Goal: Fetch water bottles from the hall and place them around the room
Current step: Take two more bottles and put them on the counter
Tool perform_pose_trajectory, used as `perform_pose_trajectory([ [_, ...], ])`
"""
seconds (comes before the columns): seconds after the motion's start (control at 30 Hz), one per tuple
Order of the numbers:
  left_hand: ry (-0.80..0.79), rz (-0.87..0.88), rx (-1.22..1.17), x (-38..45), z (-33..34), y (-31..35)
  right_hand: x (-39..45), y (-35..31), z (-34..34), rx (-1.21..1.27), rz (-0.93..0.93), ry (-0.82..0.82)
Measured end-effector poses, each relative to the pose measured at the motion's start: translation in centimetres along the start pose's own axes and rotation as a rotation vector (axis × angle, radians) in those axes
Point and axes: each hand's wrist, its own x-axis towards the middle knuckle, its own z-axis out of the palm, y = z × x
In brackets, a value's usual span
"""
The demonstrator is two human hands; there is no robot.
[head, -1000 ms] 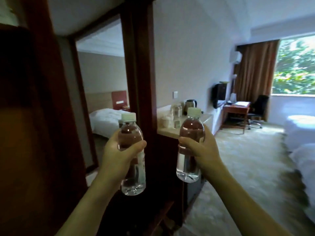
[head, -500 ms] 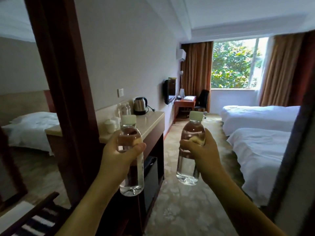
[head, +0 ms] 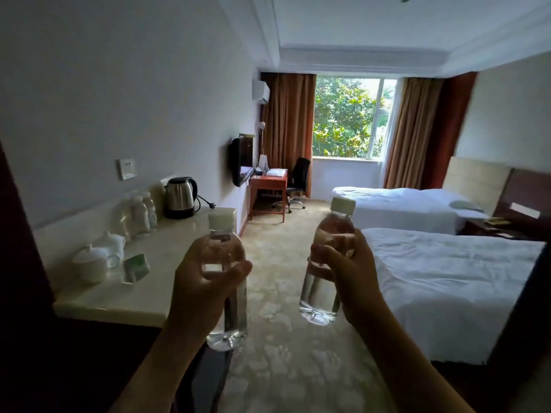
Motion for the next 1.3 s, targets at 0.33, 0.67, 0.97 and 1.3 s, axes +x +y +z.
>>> perform_pose_trajectory([
  [0.33, 0.041, -0.029, -0.015, 14.4, 6.5, -9.9, 16.5, 9.3, -2.2, -0.01, -0.028, -0.001],
  [0.67, 0.159, -0.02, 0.028, 28.1, 11.4, -16.0, 34.7, 16.2, -0.7, 0.048, -0.049, -0.239],
  [0.97, 0.289, -0.001, 0.091, 37.8, 8.6, -22.6, 44.9, 24.3, 6.4, 0.126, -0.013, -0.343],
  [1.3, 0.449, 0.044, 0.298, 49.1, 1.6, -30.2, 55.8, 33.2, 21.1, 0.136, -0.035, -0.61],
])
